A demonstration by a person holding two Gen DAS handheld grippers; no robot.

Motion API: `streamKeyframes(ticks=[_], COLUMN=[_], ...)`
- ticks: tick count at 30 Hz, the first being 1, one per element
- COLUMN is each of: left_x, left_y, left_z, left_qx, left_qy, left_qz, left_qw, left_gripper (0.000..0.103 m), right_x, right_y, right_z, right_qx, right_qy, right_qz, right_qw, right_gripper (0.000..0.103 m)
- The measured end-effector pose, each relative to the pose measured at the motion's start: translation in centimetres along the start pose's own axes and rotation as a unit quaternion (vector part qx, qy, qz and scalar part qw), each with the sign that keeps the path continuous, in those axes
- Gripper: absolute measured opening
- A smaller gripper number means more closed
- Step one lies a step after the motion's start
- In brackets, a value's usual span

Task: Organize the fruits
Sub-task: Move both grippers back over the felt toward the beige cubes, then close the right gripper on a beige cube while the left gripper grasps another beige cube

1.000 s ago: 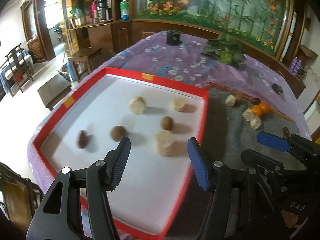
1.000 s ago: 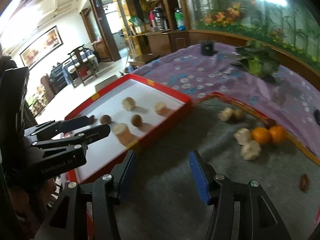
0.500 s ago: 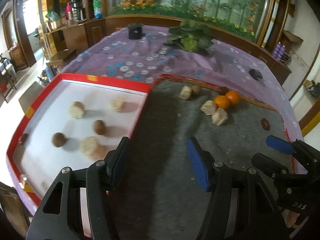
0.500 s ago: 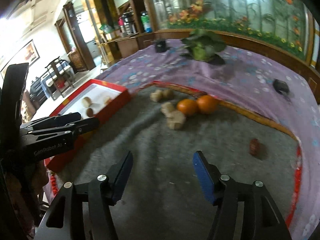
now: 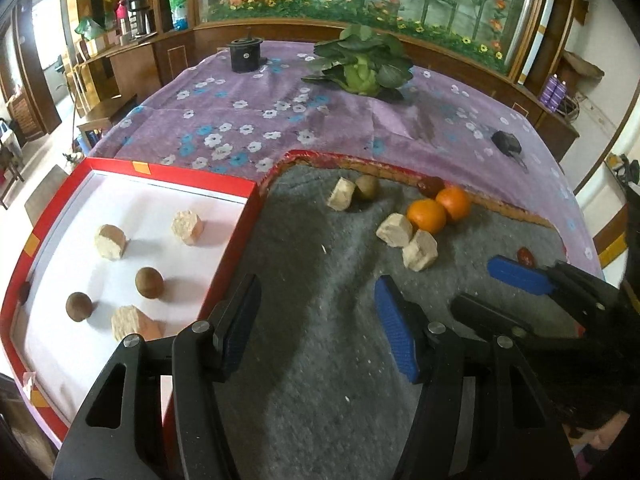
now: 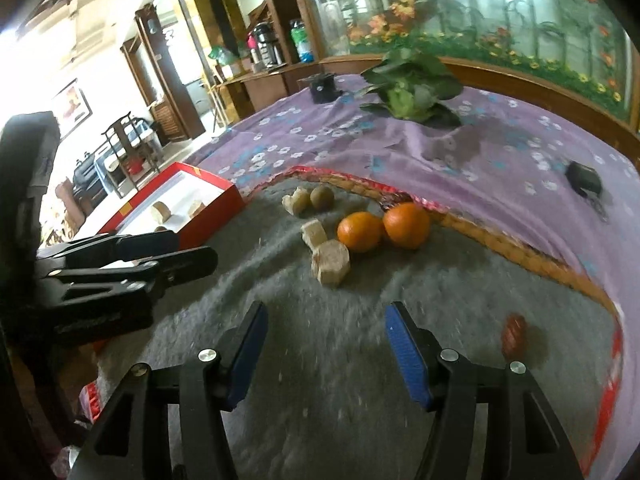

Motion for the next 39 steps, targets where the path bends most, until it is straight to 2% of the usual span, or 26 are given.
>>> streamKeyframes(ticks=[7,12,14,17,22,30,33,34,35,36,37,38,39], left_x=[-1.0,-2.0,-2.5,-3.3,-4.9,-6.0,-6.3,-6.4,-6.4,-6.4,-6.4,-6.4,-6.4], left_y=[1.0,0.9,0.8,0.9,0.7,-0.1,-0.1,-0.1,-0.1,0.1,0.2,0.2,0.1], left_z=[1.1,2.2,2.7,3.6,5.6,8.9,9.5,9.6,9.5,9.5,9.5,9.3,9.2], left_qx=[0.000,0.014,0.016,0.013,0.013,-0.002,-0.008,-0.009,-0.010,-0.007,0.002,0.012,0.021], left_qy=[0.010,0.025,0.028,0.034,0.046,0.066,0.061,0.058,0.056,0.053,0.053,0.053,0.053], left_qz=[-0.008,-0.003,0.003,0.006,0.023,0.054,0.059,0.060,0.061,0.061,0.056,0.055,0.058], left_qw=[0.9999,0.9996,0.9995,0.9993,0.9986,0.9963,0.9964,0.9964,0.9965,0.9967,0.9970,0.9970,0.9967], left_gripper=[0.060,0.060,0.060,0.060,0.059,0.059,0.059,0.055,0.043,0.040,0.032,0.018,0.018], right_x=[-1.8,-1.7,-1.7,-1.6,-1.1,-0.6,-0.5,-0.5,-0.5,-0.5,-0.5,-0.5,-0.5], right_y=[1.1,1.2,0.5,-0.4,-1.8,-2.6,-2.8,-2.9,-2.9,-3.0,-3.0,-2.9,-2.8], right_z=[3.4,4.8,4.1,2.9,0.8,1.3,1.2,1.3,1.3,1.4,1.5,1.6,1.6], right_qx=[0.000,0.029,0.015,0.025,0.017,0.008,0.003,0.004,0.004,0.003,0.002,0.003,0.003], right_qy=[0.018,0.025,0.026,0.013,0.004,0.016,0.016,0.017,0.018,0.019,0.022,0.022,0.023], right_qz=[-0.051,-0.088,-0.074,-0.062,-0.035,-0.020,-0.020,-0.019,-0.018,-0.017,-0.017,-0.018,-0.018], right_qw=[0.999,0.995,0.997,0.998,0.999,1.000,1.000,1.000,1.000,1.000,1.000,1.000,1.000], right_gripper=[0.052,0.029,0.028,0.028,0.028,0.028,0.028,0.028,0.028,0.028,0.028,0.028,0.028])
Point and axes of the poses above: each gripper's, at about its wrist camera, not at the fingertips, and z roughly the way its jaws point, y to its left, x to its underside, the point moved 1 cm from there along z, roughly the way its jaws point, and after that the axes turned 8 degrees about z, right-handed, at the moved point
